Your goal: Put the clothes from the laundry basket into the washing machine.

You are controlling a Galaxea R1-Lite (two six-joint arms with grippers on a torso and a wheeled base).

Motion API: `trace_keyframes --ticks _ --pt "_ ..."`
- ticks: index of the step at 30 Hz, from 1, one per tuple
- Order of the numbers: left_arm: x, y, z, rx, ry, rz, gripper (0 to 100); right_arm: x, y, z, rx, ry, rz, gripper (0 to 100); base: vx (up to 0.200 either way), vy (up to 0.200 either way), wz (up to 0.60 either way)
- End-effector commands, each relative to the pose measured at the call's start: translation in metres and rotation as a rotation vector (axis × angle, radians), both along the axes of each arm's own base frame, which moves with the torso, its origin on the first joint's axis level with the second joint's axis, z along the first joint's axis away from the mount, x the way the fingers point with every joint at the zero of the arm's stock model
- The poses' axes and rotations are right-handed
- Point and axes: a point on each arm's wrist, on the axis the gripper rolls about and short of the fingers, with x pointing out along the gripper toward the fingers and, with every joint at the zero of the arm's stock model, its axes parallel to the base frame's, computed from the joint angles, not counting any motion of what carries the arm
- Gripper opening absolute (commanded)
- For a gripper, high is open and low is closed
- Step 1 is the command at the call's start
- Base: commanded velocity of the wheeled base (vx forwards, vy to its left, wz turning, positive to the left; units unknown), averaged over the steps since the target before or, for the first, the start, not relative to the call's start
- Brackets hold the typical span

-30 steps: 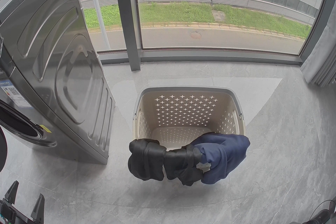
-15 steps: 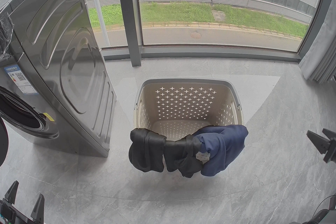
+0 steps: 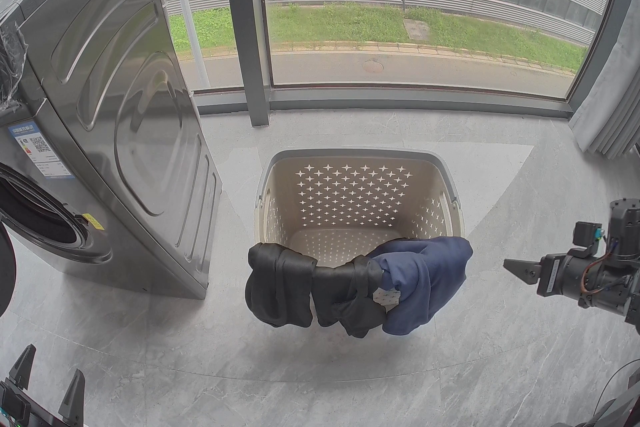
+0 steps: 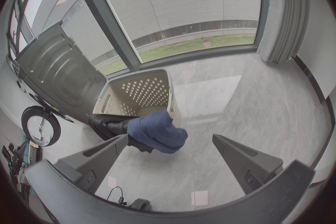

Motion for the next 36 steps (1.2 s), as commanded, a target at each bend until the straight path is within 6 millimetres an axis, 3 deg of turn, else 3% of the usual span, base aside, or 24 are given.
trace_keyframes --ticks 1,10,21,36 --pt "0.0 0.0 -0.005 -0.002 -0.002 -0.002 100 0.026 0.015 -0.033 -0.033 0.123 0.034 100 0.0 0.0 0.0" --pt "0.0 0.0 -0.005 -0.002 -0.001 0.001 100 0.051 0.035 -0.059 -0.043 0.125 0.084 100 0.0 0.0 0.0" --pt "0.0 0.0 -0.005 -0.002 -0.001 0.0 100 0.064 0.061 -0.079 -0.067 0.143 0.133 100 0.0 0.0 0.0" --pt "0.0 0.0 -0.005 -0.002 0.001 0.0 100 0.094 0.074 -0.1 -0.065 0.126 0.131 100 0.0 0.0 0.0"
